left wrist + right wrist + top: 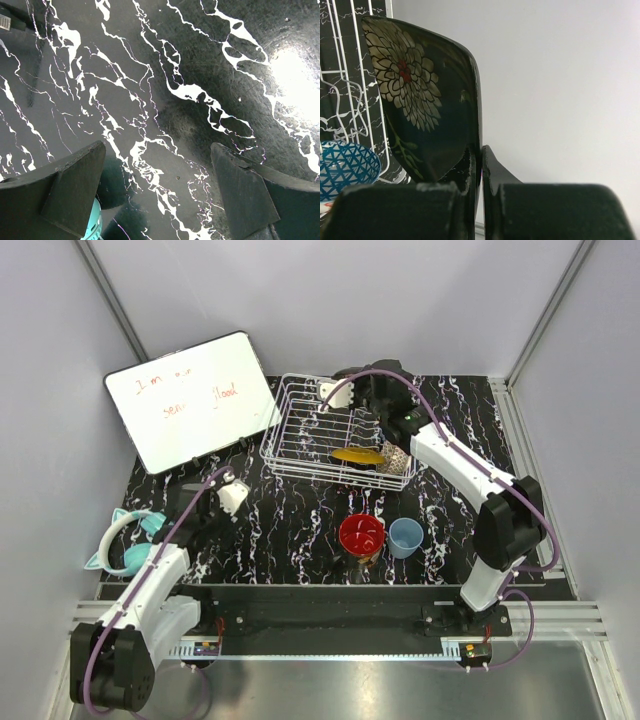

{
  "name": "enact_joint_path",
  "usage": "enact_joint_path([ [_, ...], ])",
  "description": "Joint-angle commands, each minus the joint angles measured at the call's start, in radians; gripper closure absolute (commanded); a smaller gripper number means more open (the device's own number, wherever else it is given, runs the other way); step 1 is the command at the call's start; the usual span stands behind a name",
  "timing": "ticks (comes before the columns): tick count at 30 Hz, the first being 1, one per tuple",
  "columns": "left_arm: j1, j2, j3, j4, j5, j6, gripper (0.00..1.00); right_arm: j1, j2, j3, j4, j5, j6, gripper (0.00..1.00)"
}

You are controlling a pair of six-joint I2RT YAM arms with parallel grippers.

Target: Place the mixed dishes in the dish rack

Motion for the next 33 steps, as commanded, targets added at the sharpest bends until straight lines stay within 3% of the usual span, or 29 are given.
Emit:
enact_joint_path([
  [1, 0.002, -0.014, -0.004, 0.038, -0.01, 0.007, 0.08, -0.008, -0.043, 0.045, 0.188, 0.027, -0.014, 1.0],
  [33, 0.007, -0.006, 0.015, 0.028, -0.012, -0.013, 0.09, -0.089, 0.11, -0.002, 0.253, -0.054, 0.092, 1.0],
])
